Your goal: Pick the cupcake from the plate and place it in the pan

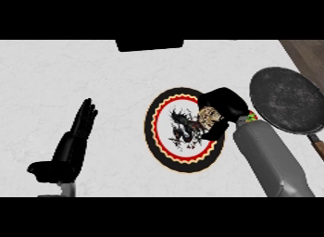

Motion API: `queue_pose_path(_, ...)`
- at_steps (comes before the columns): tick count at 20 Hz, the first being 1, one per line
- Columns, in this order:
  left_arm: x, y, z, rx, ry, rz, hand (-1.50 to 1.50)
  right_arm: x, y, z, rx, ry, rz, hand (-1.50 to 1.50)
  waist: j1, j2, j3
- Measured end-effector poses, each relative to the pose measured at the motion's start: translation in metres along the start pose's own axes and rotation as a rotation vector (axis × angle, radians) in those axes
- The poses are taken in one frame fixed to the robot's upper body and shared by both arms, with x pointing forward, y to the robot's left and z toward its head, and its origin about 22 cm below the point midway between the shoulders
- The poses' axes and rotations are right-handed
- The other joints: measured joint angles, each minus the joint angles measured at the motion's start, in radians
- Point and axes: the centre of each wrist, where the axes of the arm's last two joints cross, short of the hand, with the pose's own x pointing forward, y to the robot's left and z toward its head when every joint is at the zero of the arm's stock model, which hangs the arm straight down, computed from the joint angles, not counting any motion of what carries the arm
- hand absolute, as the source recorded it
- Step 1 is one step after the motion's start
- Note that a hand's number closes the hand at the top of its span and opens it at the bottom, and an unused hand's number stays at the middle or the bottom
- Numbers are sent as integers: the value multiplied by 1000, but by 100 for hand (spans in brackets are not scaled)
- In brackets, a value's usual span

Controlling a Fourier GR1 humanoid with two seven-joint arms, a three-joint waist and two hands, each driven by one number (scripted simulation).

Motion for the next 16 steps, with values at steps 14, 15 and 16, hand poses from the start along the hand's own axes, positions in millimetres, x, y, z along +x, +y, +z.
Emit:
queue_pose_path(14,7,-4,-1,-40,-18,12,0,55,-58,54,-692,566,-202,150,47,11,2)
queue_pose_path(15,10,-4,-2,-47,-21,13,0,56,-59,62,-715,594,-225,150,56,14,3)
queue_pose_path(16,11,-2,-5,-53,-24,13,0,55,-65,70,-735,619,-242,150,63,17,3)
